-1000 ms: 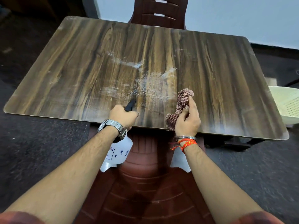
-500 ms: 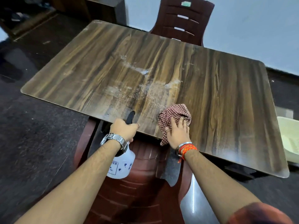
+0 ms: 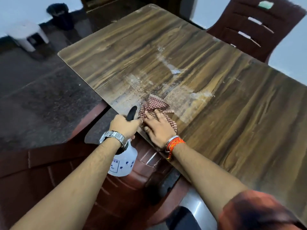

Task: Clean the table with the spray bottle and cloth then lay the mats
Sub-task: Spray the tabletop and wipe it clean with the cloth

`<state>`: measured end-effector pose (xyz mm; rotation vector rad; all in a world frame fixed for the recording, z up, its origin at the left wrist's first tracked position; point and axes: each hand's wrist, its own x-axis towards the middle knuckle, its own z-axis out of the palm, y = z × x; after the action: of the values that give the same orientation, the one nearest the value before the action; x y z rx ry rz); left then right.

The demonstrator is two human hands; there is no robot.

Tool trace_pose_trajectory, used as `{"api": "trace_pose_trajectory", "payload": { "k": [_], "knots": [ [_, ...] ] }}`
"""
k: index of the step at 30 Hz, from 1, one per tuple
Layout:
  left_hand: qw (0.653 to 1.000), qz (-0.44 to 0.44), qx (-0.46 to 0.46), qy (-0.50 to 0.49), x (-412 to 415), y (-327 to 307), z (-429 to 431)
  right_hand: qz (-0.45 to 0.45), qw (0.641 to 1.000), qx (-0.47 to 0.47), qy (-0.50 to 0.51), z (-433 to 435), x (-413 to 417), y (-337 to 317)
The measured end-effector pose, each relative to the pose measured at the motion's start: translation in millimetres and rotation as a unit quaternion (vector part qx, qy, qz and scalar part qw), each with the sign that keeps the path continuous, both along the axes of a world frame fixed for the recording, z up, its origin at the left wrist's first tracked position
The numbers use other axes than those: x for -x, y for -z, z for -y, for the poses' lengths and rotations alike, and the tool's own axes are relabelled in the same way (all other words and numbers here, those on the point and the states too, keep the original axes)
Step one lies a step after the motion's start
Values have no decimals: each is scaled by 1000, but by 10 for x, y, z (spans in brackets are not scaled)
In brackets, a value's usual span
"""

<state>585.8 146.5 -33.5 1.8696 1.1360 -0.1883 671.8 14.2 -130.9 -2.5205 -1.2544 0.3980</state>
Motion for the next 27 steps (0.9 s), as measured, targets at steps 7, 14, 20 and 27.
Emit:
{"api": "trace_pose_trajectory", "payload": {
  "k": [7,14,20,27],
  "knots": [
    [994,9,-6,-111,-106,-19,319,-18,1000,-19,-16,10,-245,23],
    [983,16,-31,-178,-93,20,207,41,974,11,-223,-327,-428,79],
    [978,25,-28,-204,-166,169,22,75,965,27,-251,-628,-945,106],
    [979,28,-23,-201,-317,210,-70,98,986,21,131,-15,-2560,125]
  ]
}}
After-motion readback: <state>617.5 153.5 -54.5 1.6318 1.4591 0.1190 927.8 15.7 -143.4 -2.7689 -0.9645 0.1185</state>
